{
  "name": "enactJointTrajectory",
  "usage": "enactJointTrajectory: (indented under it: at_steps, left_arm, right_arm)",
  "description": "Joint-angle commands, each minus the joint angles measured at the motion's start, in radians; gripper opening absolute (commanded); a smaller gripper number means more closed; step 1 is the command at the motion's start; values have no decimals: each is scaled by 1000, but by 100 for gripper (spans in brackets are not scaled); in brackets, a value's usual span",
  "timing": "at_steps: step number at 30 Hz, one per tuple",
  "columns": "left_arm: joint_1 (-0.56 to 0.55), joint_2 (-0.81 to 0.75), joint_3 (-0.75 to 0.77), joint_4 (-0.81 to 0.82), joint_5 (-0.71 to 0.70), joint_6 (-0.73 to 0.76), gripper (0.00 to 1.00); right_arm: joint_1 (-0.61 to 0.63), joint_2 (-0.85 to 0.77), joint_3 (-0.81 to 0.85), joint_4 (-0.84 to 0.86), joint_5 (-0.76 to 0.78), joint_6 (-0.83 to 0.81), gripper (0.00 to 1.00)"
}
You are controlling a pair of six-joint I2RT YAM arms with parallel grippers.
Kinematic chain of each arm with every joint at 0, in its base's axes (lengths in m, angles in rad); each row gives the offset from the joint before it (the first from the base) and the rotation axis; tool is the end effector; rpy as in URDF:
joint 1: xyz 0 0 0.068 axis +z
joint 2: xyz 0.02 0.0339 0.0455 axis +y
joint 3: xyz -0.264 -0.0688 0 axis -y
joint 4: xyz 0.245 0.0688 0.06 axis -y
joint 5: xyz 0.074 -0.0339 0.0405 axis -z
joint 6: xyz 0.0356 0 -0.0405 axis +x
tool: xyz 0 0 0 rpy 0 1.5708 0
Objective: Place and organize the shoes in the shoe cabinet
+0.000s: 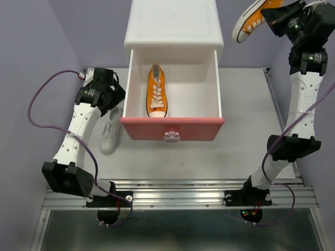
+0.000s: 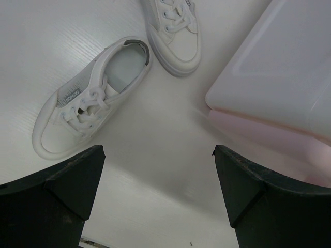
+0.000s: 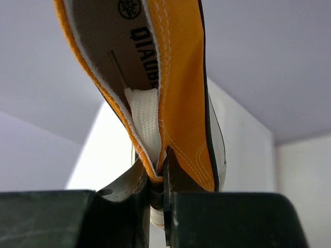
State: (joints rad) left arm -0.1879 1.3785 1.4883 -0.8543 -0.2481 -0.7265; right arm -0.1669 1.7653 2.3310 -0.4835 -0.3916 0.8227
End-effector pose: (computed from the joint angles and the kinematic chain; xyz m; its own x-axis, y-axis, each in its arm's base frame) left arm 0.2829 -0.0449 0.3856 -0.5000 -0.5604 -0.6603 -0.4394 0.8212 -0.3641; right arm 0.3496 -0.0451 0.5633 -0.1073 0.7051 -0.7009 -0.2101 0.6730 0.7092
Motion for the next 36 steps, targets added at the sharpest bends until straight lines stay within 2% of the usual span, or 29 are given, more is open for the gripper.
enactJointTrajectory:
  at_steps: [1,3,5,6,9,12,15,19,22,27,29,36]
  left_arm:
    - [4,-16,33,-14,-36,30,99]
    - [4,-15,35,-9,-31,41,99]
    - [4,-12,33,-3,-22,55,99]
    - [4,-6,33,1,-14,59,99]
    - [4,4,46,4,-11,73,99]
    - [5,5,36,12,-7,90,99]
    - [4,14,38,15,1,98,99]
    - [4,21,49,21,7,117,99]
    - [5,14,32,31,15,128,99]
    - [5,5,4,43,24,142,99]
    - [5,2,1,46,21,148,99]
    - [5,-16,-33,46,23,153,99]
  right_arm:
    - [35,37,166,413,-196,297,1]
    - [95,77,218,473,-196,358,1]
    - [148,83,193,607,-167,424,1]
    - [218,88,176,653,-155,435,1]
    - [353,149,258,640,-133,392,1]
    - [423,163,255,694,-173,441,1]
    - [464,149,268,565,-240,356,1]
    - [520,74,166,516,-326,320,1]
    - [576,63,186,280,-375,247,1]
    - [639,2,88,99,-405,135,1]
    - [684,5,108,-20,-365,63,1]
    - [742,-10,87,-202,-346,-89,1]
